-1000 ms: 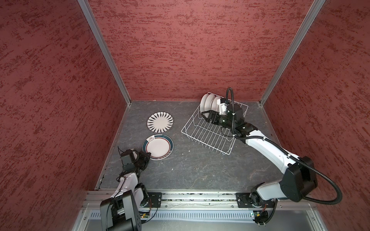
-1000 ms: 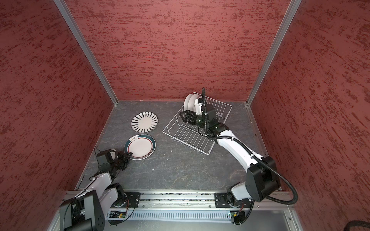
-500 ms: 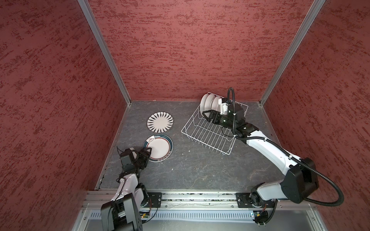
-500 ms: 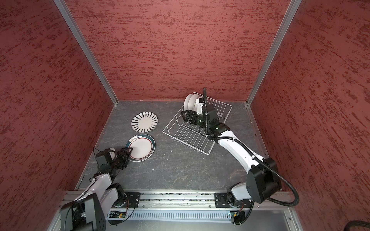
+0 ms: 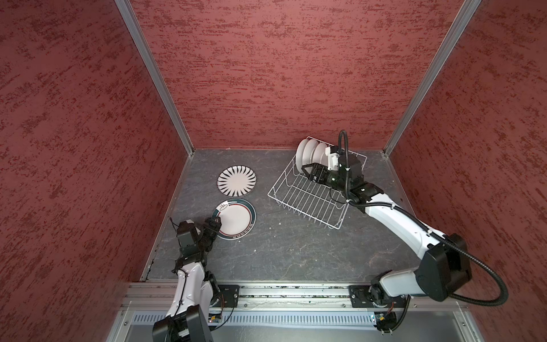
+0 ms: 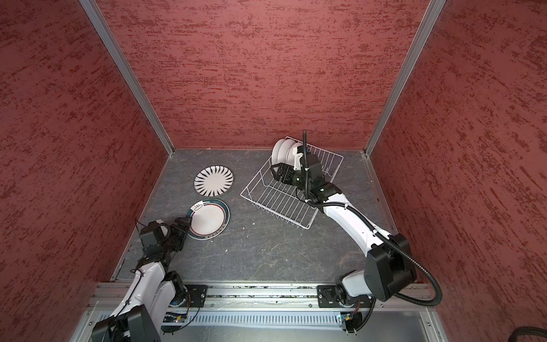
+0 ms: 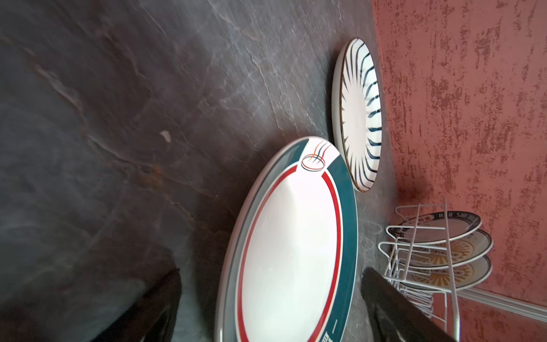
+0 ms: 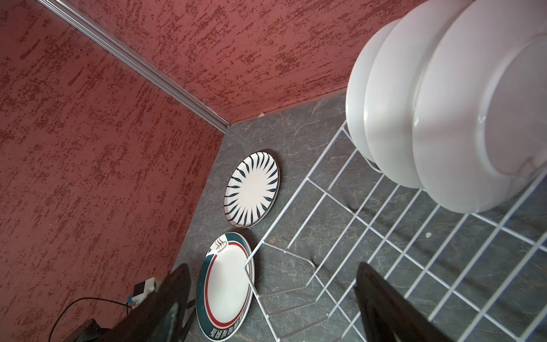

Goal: Unload the plates from the dish rack
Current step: 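Release the green-rimmed plate with the left gripper while the right moves over the rack, then move the right gripper down beside the white bowls to the orange-printed plate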

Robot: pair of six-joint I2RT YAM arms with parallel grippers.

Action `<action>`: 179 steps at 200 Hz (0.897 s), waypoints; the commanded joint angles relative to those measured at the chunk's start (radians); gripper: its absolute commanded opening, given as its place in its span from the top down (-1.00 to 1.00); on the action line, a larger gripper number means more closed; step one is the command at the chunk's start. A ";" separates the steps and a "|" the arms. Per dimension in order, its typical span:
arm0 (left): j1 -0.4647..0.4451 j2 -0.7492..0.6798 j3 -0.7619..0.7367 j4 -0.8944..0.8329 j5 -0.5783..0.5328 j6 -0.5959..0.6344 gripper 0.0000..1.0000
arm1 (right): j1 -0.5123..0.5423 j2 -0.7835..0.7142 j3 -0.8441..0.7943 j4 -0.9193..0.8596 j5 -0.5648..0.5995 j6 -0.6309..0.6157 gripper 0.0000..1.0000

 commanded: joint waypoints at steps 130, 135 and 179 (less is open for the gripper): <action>-0.146 -0.114 0.202 -0.099 -0.038 0.123 -0.89 | -0.007 0.064 0.061 -0.190 0.447 -0.113 -0.72; -0.158 -0.100 0.208 -0.089 -0.029 0.120 -0.89 | -0.006 0.068 0.064 -0.194 0.457 -0.114 -0.72; -0.267 0.033 0.239 -0.002 -0.021 0.117 -0.89 | 0.019 0.124 0.106 -0.248 0.547 -0.131 -0.72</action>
